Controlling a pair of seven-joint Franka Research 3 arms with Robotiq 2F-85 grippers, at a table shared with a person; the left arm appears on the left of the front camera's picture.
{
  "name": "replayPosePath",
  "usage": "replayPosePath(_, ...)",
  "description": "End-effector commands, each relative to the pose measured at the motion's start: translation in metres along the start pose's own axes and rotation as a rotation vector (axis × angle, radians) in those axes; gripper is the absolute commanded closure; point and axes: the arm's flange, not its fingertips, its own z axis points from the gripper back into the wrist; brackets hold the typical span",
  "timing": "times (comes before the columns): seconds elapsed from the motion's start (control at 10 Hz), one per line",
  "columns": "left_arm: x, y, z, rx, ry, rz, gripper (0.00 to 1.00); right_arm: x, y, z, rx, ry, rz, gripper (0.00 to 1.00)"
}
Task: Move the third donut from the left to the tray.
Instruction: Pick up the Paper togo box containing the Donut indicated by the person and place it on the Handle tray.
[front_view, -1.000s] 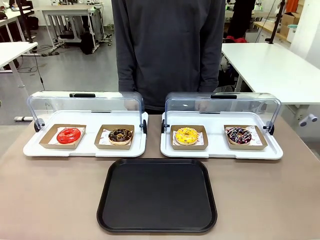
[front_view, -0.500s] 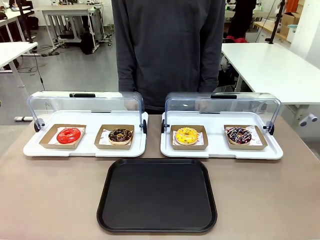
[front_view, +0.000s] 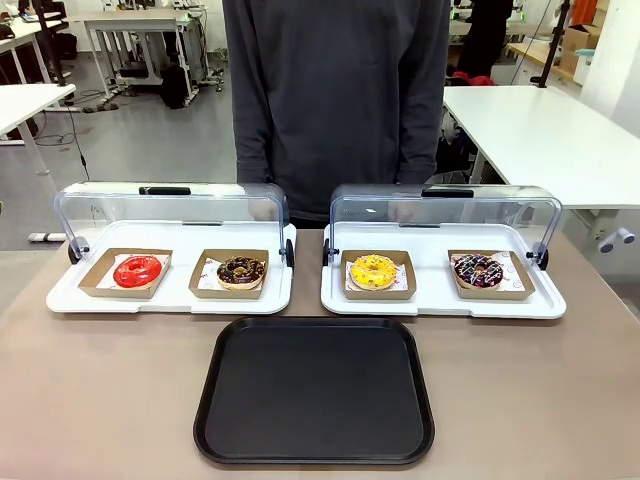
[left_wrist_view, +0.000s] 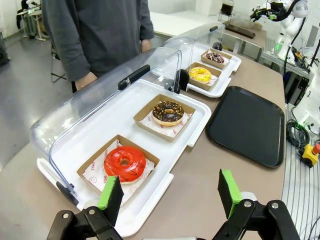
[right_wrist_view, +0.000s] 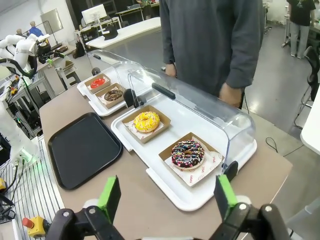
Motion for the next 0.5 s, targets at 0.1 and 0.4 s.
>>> replayPosePath(0.1, 0.0008, -0.0010, 0.0009, -0.005, -0.010, -0.002, 0.00, 0.0017, -0.0029, 0.0000, 0.000, -0.024, 0.028, 0.00)
replayPosePath(0.4, 0.0008, -0.0010, 0.0009, -0.005, -0.010, -0.002, 0.00, 0.0017, -0.0029, 0.0000, 0.000, -0.024, 0.028, 0.00)
